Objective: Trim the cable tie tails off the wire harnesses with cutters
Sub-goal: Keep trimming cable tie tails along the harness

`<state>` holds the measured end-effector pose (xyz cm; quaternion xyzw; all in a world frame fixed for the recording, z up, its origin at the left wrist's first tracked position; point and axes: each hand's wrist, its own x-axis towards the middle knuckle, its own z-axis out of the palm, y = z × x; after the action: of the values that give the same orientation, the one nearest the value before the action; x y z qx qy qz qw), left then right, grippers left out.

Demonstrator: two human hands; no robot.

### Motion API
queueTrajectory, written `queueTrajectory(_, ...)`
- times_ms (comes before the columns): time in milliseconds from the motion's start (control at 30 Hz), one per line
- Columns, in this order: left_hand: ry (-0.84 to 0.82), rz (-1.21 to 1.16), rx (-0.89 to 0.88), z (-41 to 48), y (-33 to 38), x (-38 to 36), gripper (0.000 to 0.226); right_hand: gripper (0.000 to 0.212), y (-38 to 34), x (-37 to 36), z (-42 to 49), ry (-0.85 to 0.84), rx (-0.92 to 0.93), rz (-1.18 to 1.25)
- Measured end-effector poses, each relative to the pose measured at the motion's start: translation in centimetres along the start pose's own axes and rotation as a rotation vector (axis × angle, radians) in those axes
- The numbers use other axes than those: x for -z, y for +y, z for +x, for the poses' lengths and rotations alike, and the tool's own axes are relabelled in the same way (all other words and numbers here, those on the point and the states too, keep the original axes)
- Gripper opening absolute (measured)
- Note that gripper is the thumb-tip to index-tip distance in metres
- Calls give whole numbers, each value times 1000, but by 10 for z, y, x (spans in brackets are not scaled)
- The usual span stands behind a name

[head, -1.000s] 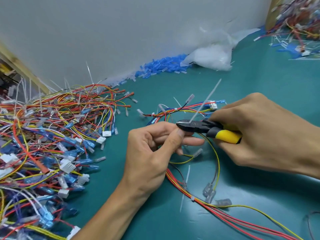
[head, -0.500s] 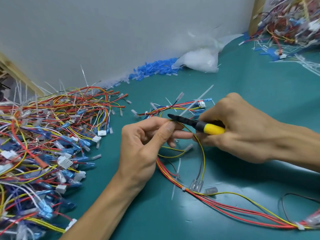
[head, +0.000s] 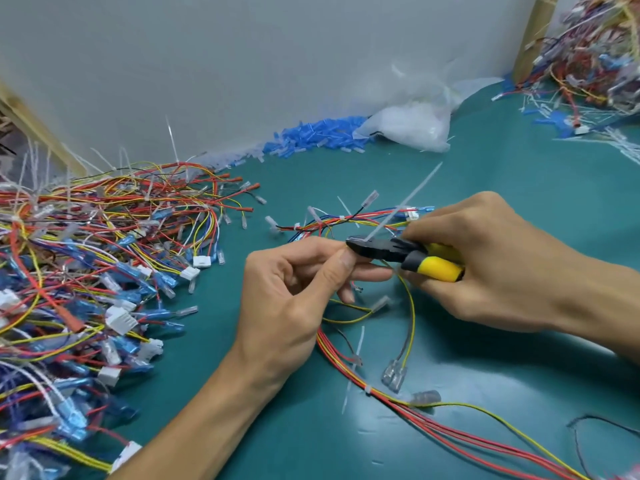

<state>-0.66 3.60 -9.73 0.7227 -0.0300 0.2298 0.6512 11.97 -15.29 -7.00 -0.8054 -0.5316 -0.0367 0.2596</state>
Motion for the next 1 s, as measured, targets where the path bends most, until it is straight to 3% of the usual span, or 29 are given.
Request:
queueTrajectory(400,-12,27,-11,-3,6,-4,20,30,-6,-2,-5,21,26,87)
queueTrajectory(667,19,-22,24,-3,5,3,24,38,7,6,6,301,-117,184)
queueTrajectory(733,105,95,-83,-3,7,5,24,39,11,8,4,317,-106,185)
queueTrajectory(833,443,416,-162,5,5,21,28,38,13,4,3,280,-115,173)
queueTrajectory(900,511,519,1,11,0,30,37,35,10,2,3,258,-109,168)
queueTrajectory(1000,325,661,299,14,-10,28,29,32,8,-1,2,221,-113,158)
